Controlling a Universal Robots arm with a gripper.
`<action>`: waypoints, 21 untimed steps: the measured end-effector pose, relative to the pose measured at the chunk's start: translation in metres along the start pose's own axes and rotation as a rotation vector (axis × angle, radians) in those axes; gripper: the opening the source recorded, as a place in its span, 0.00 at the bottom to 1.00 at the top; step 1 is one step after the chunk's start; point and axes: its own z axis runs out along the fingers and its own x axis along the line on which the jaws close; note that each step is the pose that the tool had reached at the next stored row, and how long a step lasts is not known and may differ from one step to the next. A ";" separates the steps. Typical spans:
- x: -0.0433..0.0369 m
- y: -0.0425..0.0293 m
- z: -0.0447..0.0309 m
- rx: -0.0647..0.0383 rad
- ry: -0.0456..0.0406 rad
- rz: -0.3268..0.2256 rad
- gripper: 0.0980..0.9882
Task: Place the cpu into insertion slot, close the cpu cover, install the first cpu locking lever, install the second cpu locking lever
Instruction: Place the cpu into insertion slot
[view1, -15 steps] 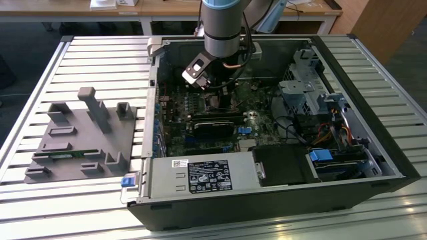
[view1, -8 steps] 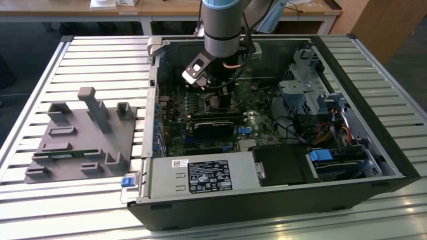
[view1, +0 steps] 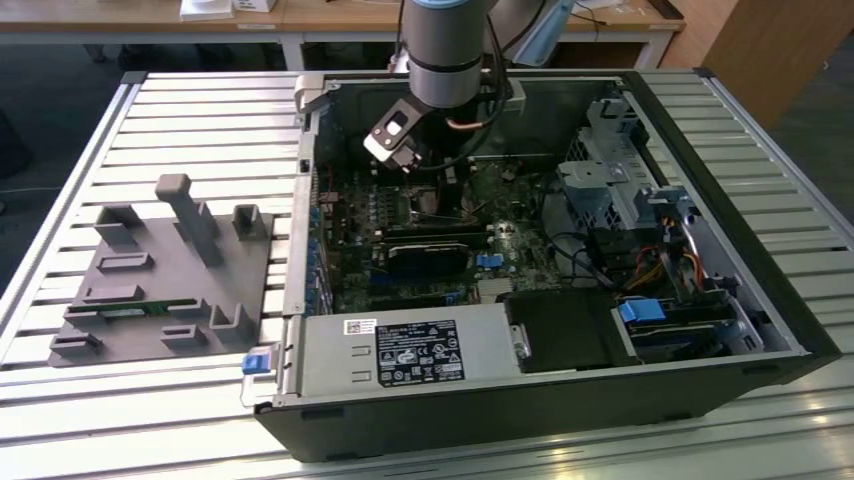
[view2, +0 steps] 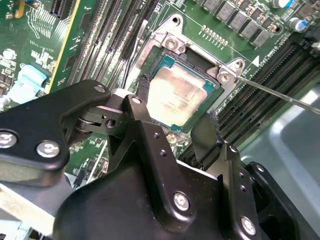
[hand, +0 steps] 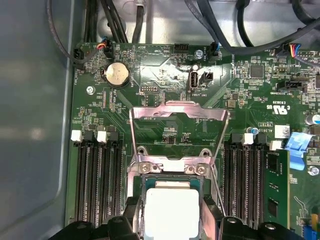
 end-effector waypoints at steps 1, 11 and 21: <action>0.0000 0.0002 -0.0012 0.001 0.0009 0.000 0.56; -0.0007 0.0023 -0.0060 0.018 0.0060 0.001 0.16; -0.0006 0.0026 -0.0087 0.019 0.0062 0.001 0.01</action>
